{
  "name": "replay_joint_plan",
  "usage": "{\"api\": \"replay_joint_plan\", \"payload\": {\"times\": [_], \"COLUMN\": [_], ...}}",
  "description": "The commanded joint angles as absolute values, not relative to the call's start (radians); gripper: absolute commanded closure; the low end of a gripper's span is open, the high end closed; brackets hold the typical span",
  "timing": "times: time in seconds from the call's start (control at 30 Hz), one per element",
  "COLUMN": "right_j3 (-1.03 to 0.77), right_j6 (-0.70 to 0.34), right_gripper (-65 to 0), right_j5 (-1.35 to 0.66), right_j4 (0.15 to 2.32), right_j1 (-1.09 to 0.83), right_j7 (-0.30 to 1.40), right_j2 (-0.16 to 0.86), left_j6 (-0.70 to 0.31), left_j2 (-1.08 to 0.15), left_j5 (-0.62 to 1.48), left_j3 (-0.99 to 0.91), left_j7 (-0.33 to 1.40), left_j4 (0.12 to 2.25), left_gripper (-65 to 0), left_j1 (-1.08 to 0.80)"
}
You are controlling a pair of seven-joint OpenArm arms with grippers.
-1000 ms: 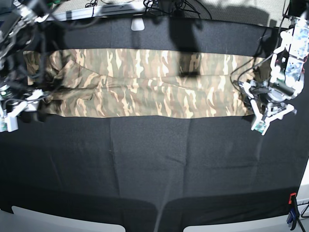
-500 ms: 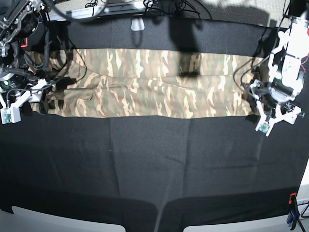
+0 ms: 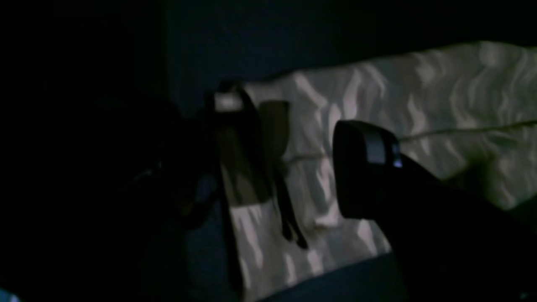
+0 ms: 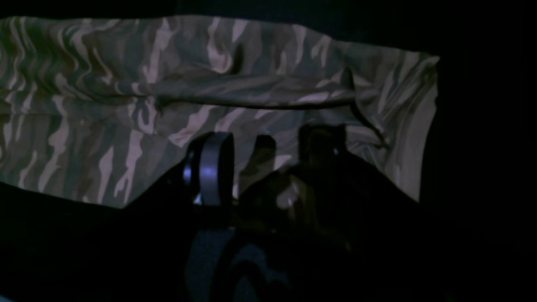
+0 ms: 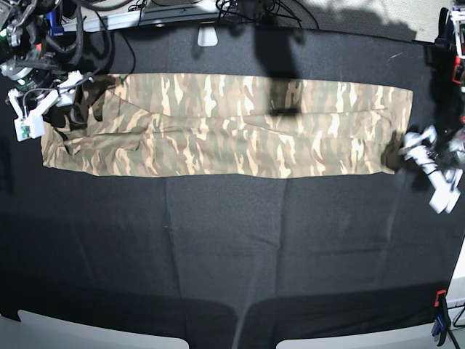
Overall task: Layout the t-shirt on the table in an organized manner, then fold the t-shirt properly
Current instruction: 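Open both grippers and lift them off the strip ends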
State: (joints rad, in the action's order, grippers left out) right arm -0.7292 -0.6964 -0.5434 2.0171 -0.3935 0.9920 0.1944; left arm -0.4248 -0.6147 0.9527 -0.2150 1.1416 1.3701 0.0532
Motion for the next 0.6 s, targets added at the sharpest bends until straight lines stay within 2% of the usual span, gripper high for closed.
{"api": "replay_joint_plan", "payload": {"times": [0.0,0.23,0.37,0.57], "right_j3": [-0.735,-0.735,-0.735,-0.735], "right_j6": [-0.698,-0.698,-0.698,-0.698], "right_gripper": [-28.1,-28.1,-28.1,-28.1], "right_j5": [-0.560,-0.566,-0.566,-0.566], "right_j4": [2.037,2.039,2.040,2.040], "right_j1": [-0.388,-0.389,-0.388,-0.388], "right_j7": [0.969,0.969,0.969,0.969], "right_j2": [0.208,0.208,0.208,0.208], "left_j6": [-0.448,-0.529,-0.577,-0.577], "left_j2": [-0.635,-0.635,-0.635,-0.634], "left_j5": [1.002,1.029,1.147,1.349], "left_j3": [-0.242,-0.282,-0.282,-0.282], "left_j7": [1.139,1.162,1.258,1.343], "left_j4": [1.342,1.098,1.058,1.058], "left_gripper": [-44.8,-44.8,-44.8,-44.8], "left_j1": [0.070,0.069,0.068,0.067]}}
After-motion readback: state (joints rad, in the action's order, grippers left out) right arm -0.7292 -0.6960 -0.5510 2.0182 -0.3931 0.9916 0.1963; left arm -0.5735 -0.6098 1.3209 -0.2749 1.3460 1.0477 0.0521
